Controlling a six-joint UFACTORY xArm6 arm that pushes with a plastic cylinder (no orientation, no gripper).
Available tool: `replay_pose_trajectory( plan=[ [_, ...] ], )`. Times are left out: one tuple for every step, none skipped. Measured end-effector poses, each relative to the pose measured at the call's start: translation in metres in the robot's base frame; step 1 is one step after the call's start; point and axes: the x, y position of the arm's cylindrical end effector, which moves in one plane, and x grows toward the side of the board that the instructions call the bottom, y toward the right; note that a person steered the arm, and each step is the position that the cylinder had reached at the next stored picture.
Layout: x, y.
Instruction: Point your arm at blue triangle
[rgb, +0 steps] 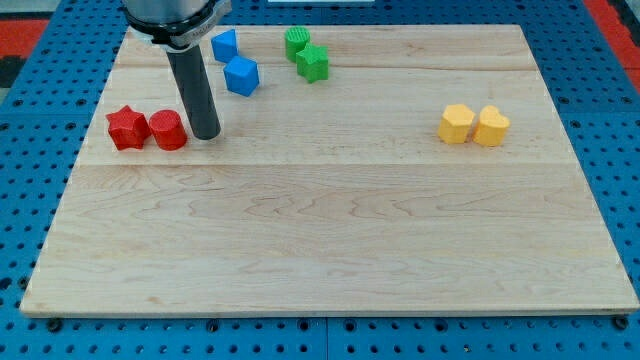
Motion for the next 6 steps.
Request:
replay_pose_trajectory(
  plan=[
    [0.000, 0.000],
    [-0.049, -0.032],
    [-0.135, -0.081],
    [-0.199, -0.042],
    [-0.186, 0.020],
    [-0.185, 0.040]
  ],
)
